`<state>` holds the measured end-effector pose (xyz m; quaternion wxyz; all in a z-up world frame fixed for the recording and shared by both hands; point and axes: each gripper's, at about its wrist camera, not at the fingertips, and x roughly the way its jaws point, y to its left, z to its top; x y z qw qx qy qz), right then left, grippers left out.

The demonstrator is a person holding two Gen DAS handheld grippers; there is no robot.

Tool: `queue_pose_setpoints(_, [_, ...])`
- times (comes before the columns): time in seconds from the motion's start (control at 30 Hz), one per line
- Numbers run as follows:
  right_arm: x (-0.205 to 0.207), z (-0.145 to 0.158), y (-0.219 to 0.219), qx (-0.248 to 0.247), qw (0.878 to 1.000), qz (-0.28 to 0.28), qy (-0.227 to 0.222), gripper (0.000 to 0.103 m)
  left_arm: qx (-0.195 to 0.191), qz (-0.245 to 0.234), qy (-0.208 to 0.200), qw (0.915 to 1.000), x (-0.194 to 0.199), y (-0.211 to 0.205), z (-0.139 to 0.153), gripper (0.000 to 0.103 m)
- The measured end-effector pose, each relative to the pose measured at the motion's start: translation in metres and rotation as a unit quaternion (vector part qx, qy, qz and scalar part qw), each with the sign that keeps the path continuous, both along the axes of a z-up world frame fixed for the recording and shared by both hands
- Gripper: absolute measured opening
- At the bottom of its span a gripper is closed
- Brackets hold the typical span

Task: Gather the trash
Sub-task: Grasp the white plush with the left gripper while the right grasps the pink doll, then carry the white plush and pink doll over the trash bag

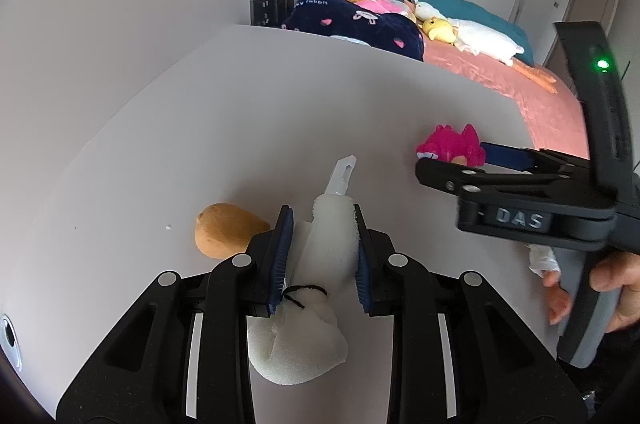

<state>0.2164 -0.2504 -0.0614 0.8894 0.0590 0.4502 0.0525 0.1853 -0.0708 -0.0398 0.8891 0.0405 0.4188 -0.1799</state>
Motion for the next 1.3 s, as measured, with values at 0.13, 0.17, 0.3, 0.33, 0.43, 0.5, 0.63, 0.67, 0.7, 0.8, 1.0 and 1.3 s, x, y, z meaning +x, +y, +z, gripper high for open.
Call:
queue_pose_setpoints(0.13, [0.009,-0.004,0.004,-0.013,1.000,-0.003,0.008,0.087,-0.008,0.003,0.003,1.0000,0.002,0.003,0.001,0.028])
queue_pose_setpoints(0.17, [0.010,-0.005,0.005,-0.016,1.000,-0.003,0.009,0.085,-0.009,0.004,0.002,1.0000,0.002,0.004,0.002,0.028])
queue_pose_setpoints(0.3, [0.007,-0.004,0.008,-0.031,1.000,0.000,0.002,0.069,-0.015,0.005,-0.001,0.9999,-0.001,0.007,0.005,0.028])
queue_pose_setpoints(0.33, [0.006,-0.004,0.008,-0.029,1.000,0.004,0.001,0.069,-0.016,0.004,-0.002,0.9999,-0.002,0.007,0.006,0.028])
queue_pose_setpoints(0.43, [-0.001,-0.001,0.010,-0.034,0.999,0.009,-0.006,0.069,-0.019,0.004,-0.006,0.9998,-0.004,0.007,0.009,0.028])
queue_pose_setpoints(0.5, [-0.006,0.002,0.009,-0.029,0.999,0.010,-0.011,0.069,-0.021,0.001,-0.008,0.9998,-0.006,0.006,0.012,0.028])
queue_pose_setpoints(0.63, [-0.019,0.014,0.003,-0.021,0.999,0.011,-0.022,0.069,-0.020,-0.004,-0.010,0.9997,-0.009,0.002,0.015,0.028])
queue_pose_setpoints(0.67, [-0.021,0.015,0.002,-0.019,0.999,0.010,-0.024,0.069,-0.021,-0.004,-0.010,0.9997,-0.010,0.001,0.015,0.028])
queue_pose_setpoints(0.7, [-0.025,0.019,-0.002,-0.013,0.999,0.008,-0.028,0.069,-0.020,-0.004,-0.009,0.9997,-0.011,0.000,0.015,0.028])
queue_pose_setpoints(0.8, [-0.035,0.025,-0.010,-0.008,0.999,0.003,-0.033,0.069,-0.016,-0.001,-0.011,0.9998,-0.013,-0.003,0.017,0.028])
queue_pose_setpoints(1.0, [-0.060,0.038,-0.026,0.003,0.999,-0.004,-0.043,0.069,-0.020,-0.006,-0.017,0.9996,-0.025,-0.010,0.023,0.028])
queue_pose_setpoints(1.3, [-0.097,0.053,-0.036,0.009,0.998,-0.001,-0.057,0.069,-0.019,-0.020,-0.023,0.9993,-0.048,-0.028,0.030,0.028])
